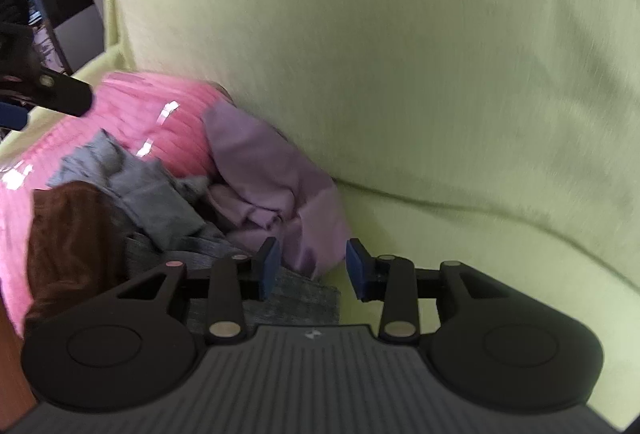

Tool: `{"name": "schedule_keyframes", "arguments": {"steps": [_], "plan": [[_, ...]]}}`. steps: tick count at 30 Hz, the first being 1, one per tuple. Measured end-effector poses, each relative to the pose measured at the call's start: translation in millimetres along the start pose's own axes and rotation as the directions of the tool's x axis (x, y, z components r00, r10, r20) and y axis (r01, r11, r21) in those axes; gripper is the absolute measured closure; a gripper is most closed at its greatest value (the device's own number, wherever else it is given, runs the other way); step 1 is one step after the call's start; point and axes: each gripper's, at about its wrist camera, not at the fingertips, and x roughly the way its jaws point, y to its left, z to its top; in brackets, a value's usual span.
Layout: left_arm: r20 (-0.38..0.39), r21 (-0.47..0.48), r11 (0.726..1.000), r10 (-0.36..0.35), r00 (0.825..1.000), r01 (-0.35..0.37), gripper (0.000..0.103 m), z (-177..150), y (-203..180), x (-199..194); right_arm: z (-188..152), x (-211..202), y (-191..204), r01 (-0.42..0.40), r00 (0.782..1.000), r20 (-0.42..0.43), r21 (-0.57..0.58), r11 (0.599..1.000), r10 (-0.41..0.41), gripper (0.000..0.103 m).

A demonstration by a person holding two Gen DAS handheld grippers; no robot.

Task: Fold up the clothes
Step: 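Grasp the lavender shirt with the right gripper, then grasp the lavender shirt with the left gripper while the right gripper holds it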

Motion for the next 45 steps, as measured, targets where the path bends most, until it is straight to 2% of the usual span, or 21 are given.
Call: {"name": "schedule_keyframes", "arguments": {"steps": [1, 2, 6, 12, 14, 18, 19, 22, 23, 25, 28, 36, 42, 45], "plan": [[-0.001, 0.002, 1.000, -0.003, 1.000, 0.003, 0.001, 0.3, 0.2, 3.0, -3.3, 8.8, -2.7, 0.011, 1.000, 0.002, 0.002, 1.000, -0.011, 0.059], [0.000, 0.012, 1.000, -0.019, 1.000, 0.019, 0.001, -1.5, -2.1, 9.6, -6.5, 17.5, -5.4, 0.022, 1.000, 0.005, 0.004, 1.000, -0.022, 0.058], [0.008, 0.035, 0.999, -0.014, 1.000, 0.014, 0.001, -6.5, -8.2, 31.9, -12.3, 54.0, -18.1, 0.019, 1.000, -0.008, 0.048, 0.999, -0.018, 0.058], [-0.009, 0.023, 0.999, -0.027, 1.000, 0.027, 0.001, -11.0, -14.3, 67.2, -20.2, 98.9, -29.6, -0.032, 0.998, -0.043, 0.091, 0.995, 0.036, 0.059], [-0.020, 0.020, 0.999, -0.026, 0.999, 0.026, 0.001, -12.1, -16.0, 77.7, -22.2, 111.7, -31.4, -0.034, 0.998, -0.049, 0.110, 0.993, 0.039, 0.054], [-0.040, 0.019, 0.999, -0.032, 0.999, 0.032, 0.001, -13.1, -17.6, 91.0, -26.2, 129.3, -37.1, -0.059, 0.996, -0.058, 0.191, 0.980, 0.071, 0.053], [-0.042, 0.022, 0.999, -0.031, 0.999, 0.032, 0.001, -13.3, -18.3, 94.0, -27.0, 134.0, -38.4, -0.086, 0.993, -0.057, 0.215, 0.973, 0.100, 0.054], [-0.050, 0.021, 0.999, -0.023, 0.998, 0.024, 0.001, -12.9, -17.5, 101.0, -26.7, 142.9, -36.5, -0.155, 0.984, -0.048, 0.228, 0.961, 0.171, 0.088], [-0.053, 0.018, 1.000, -0.023, 0.998, 0.024, 0.001, -12.7, -16.7, 102.1, -26.0, 145.7, -34.9, -0.180, 0.980, -0.045, 0.228, 0.957, 0.195, 0.095], [-0.063, 0.012, 1.000, -0.023, 0.998, 0.024, 0.001, -13.0, -13.7, 106.0, -25.4, 142.4, -33.2, -0.178, 0.981, -0.031, 0.218, 0.959, 0.190, 0.101], [-0.070, 0.007, 1.000, -0.026, 0.997, 0.027, 0.001, -12.6, -10.5, 110.8, -24.6, 137.0, -30.8, -0.173, 0.984, -0.009, 0.203, 0.964, 0.178, 0.101], [-0.075, -0.019, 0.997, -0.080, 0.994, 0.079, 0.001, 3.5, -16.5, 135.3, -22.0, 79.3, -53.1, -0.107, 0.992, 0.083, 0.231, 0.967, 0.090, 0.102], [-0.096, -0.003, 0.997, -0.073, 0.993, 0.073, 0.001, 10.1, -27.5, 151.8, -28.7, 44.6, -70.5, -0.085, 0.992, 0.108, 0.255, 0.963, 0.059, 0.102], [-0.111, 0.010, 0.998, -0.056, 0.992, 0.057, 0.001, 20.7, -34.4, 163.1, -28.8, 21.8, -72.9, -0.085, 0.986, 0.162, 0.271, 0.959, 0.041, 0.102]]}}
